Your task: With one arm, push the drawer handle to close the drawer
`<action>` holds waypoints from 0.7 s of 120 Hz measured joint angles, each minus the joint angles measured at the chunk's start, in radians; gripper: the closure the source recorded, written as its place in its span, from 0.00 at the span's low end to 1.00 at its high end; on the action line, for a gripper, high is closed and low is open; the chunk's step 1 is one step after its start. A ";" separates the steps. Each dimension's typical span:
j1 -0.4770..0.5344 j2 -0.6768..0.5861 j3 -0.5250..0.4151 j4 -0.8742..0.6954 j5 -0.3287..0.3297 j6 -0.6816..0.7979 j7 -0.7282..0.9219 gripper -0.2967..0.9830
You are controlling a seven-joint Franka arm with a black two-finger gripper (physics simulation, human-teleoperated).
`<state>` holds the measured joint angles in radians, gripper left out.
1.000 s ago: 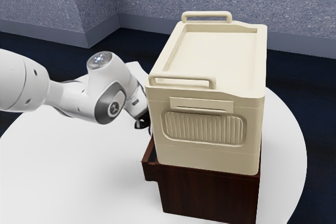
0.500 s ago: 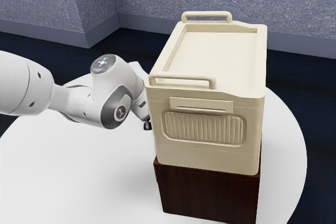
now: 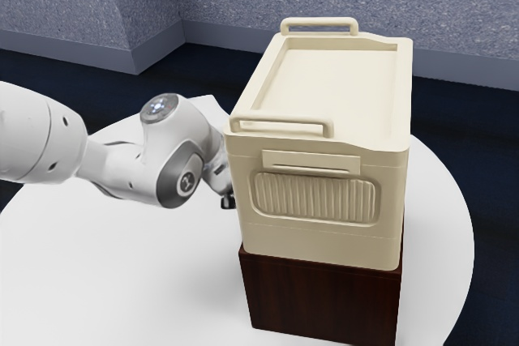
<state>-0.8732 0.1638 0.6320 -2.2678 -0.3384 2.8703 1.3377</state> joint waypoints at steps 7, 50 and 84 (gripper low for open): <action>0.004 -0.003 0.010 -0.013 0.000 0.000 0.000 0.85; 0.011 -0.036 0.199 0.079 0.003 -0.167 -0.006 0.82; 0.023 -0.036 0.230 0.356 0.130 -0.584 -0.143 0.48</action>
<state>-0.8506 0.1275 0.8617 -1.9114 -0.2085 2.2862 1.1952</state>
